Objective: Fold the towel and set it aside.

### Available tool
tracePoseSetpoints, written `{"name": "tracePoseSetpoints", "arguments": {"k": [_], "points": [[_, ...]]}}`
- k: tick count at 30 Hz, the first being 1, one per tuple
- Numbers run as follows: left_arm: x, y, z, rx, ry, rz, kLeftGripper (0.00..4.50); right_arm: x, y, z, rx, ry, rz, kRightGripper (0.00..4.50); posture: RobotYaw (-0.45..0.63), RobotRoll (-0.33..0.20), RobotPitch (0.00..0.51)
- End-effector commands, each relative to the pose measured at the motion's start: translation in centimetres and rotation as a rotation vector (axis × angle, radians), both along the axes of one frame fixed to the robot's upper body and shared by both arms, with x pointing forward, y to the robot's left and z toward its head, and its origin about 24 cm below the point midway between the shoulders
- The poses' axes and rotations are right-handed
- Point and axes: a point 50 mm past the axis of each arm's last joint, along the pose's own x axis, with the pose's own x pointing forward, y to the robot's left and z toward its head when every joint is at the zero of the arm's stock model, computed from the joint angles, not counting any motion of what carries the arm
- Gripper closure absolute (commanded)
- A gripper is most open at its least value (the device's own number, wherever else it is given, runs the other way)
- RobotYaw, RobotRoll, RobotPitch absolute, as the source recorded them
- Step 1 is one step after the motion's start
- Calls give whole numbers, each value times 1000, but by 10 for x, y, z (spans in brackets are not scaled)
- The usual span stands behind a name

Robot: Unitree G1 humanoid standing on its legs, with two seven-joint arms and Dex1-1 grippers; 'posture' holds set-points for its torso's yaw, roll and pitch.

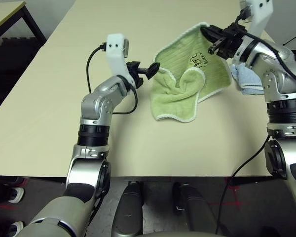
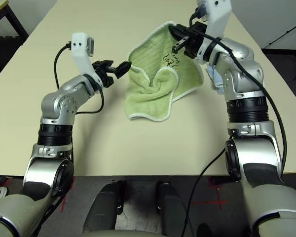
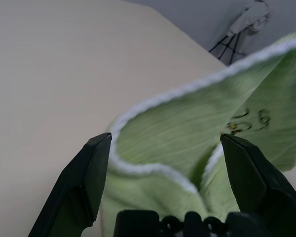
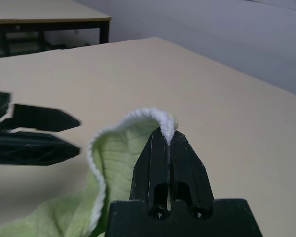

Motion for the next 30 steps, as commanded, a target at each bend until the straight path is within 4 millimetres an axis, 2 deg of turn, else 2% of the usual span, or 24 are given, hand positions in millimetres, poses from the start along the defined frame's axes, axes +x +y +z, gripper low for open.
{"name": "tracePoseSetpoints", "arguments": {"k": [1, 11, 17, 22, 30], "points": [[1, -6, 0, 9, 11, -38, 0, -5, 5, 0, -6, 1, 38, 4464, 176, 0, 175], [11, -14, -48, 208, 27, 13, 0, -14, -2, 27, 103, -40, 56, 4464, 148, 0, 189], [12, -11, -61, 260, 26, 30, 0, -18, -12, 39, 138, -57, 46, 4464, 140, 0, 191], [14, 8, -64, 321, 12, 73, 0, -18, -26, 46, 152, -78, -2, 4464, 141, 0, 190], [17, 57, -69, 410, 16, 188, 0, -16, -41, 51, 154, -99, -56, 4464, 145, 0, 195]]}}
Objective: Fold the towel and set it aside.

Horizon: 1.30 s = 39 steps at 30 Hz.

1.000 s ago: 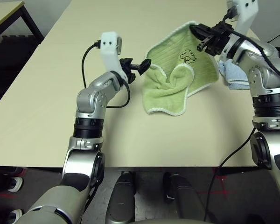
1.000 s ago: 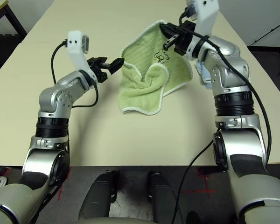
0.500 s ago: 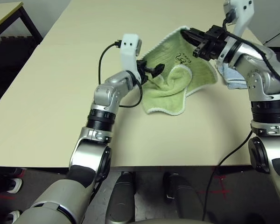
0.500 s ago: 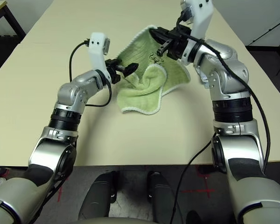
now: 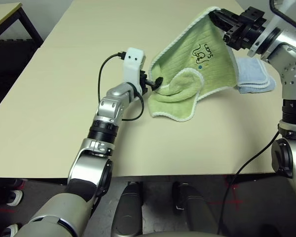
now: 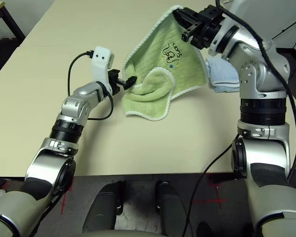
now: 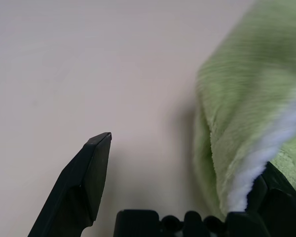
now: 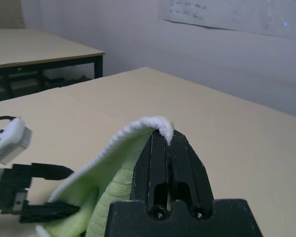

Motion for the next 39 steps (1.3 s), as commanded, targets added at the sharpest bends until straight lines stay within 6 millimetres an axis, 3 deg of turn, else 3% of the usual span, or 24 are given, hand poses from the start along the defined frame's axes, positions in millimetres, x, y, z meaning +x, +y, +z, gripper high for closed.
{"name": "tracePoseSetpoints", "arguments": {"k": [1, 8, 14, 25, 39], "points": [[-1, 21, -11, 34, 26, 44, 0, -2, -7, 10, 9, -40, -28, 4464, 145, 0, 195], [-4, 44, -8, 63, 20, 89, 0, 1, -12, 9, 5, -42, -46, 4464, 159, 0, 195], [-10, 42, 0, -63, 46, 71, 0, 3, -9, 6, 6, -38, -43, 4464, 157, 0, 197], [-66, 42, 1, -177, 301, -141, 0, 6, -11, 0, -11, -24, -48, 4464, 177, 0, 204], [-107, 26, -14, -99, 535, -341, 0, 5, -11, 0, -22, -31, -48, 4464, 179, 0, 207]]}}
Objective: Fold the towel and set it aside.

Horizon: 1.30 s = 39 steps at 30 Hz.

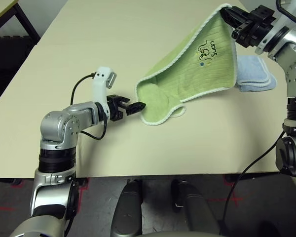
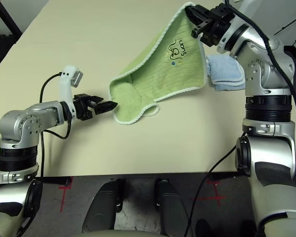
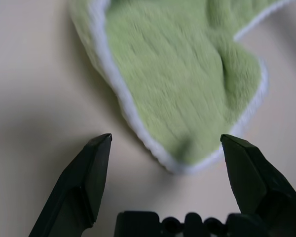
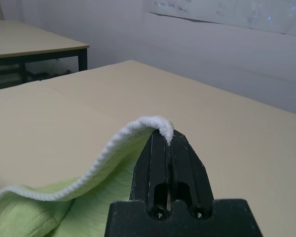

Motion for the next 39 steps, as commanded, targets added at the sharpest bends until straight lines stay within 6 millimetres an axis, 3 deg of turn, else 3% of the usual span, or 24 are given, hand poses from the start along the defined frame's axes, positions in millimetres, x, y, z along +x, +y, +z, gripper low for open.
{"name": "tracePoseSetpoints", "arguments": {"k": [1, 20, 23, 33, 39], "points": [[-11, -5, -7, 29, 48, -66, 0, -2, -2, 4, -13, -15, -6, 4464, 172, 0, 209], [-8, -33, -22, 37, 40, -87, 0, -4, -3, 7, -19, -28, -13, 4464, 146, 0, 210], [-6, -29, -28, 71, 27, -71, 623, -4, -5, 7, -21, -30, -21, 4500, 146, 0, 210], [2, -20, -35, 108, 13, 7, 4473, -4, -4, 4, -28, -26, -24, 4500, 148, 0, 209], [6, -18, -32, 112, -14, 27, 4473, -4, -6, 0, -21, -14, -37, 4500, 149, 0, 206]]}}
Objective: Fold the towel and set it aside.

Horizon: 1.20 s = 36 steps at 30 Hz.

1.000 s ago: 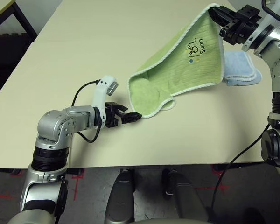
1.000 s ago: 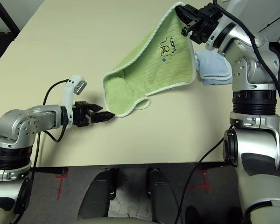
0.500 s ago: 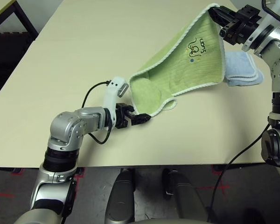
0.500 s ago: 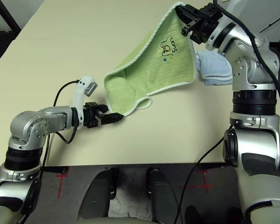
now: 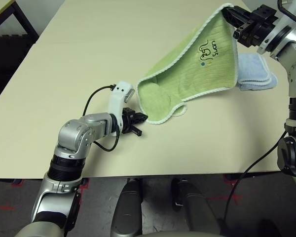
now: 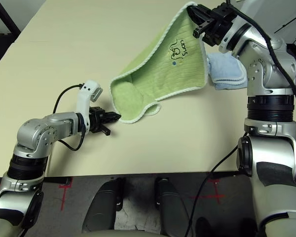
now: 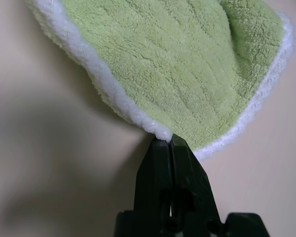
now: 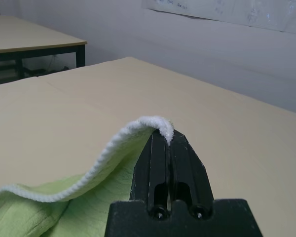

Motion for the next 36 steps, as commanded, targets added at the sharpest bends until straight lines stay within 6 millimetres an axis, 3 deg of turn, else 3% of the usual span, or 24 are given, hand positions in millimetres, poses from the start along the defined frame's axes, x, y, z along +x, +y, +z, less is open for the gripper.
{"name": "tracePoseSetpoints", "arguments": {"k": [1, 6, 10, 19, 24, 36], "points": [[3, 6, -8, 37, 18, 39, 4473, -3, -4, -2, -8, -5, -29, 4500, 149, 0, 206], [22, 23, 10, 44, -77, 148, 4473, -2, -14, -14, -13, 36, -103, 4500, 151, 0, 204], [44, 46, 25, 97, -198, 330, 4473, 6, -26, -38, -45, 107, -212, 4500, 158, 0, 199], [67, 70, 50, 239, -402, 515, 4473, 15, -38, -70, -97, 202, -312, 4500, 169, 0, 190], [78, 80, 74, 266, -515, 593, 4473, 23, -55, -68, -128, 173, -418, 4500, 169, 0, 187], [92, 84, 108, 293, -659, 616, 4473, 33, -76, -44, -103, 56, -563, 4500, 158, 0, 183]]}}
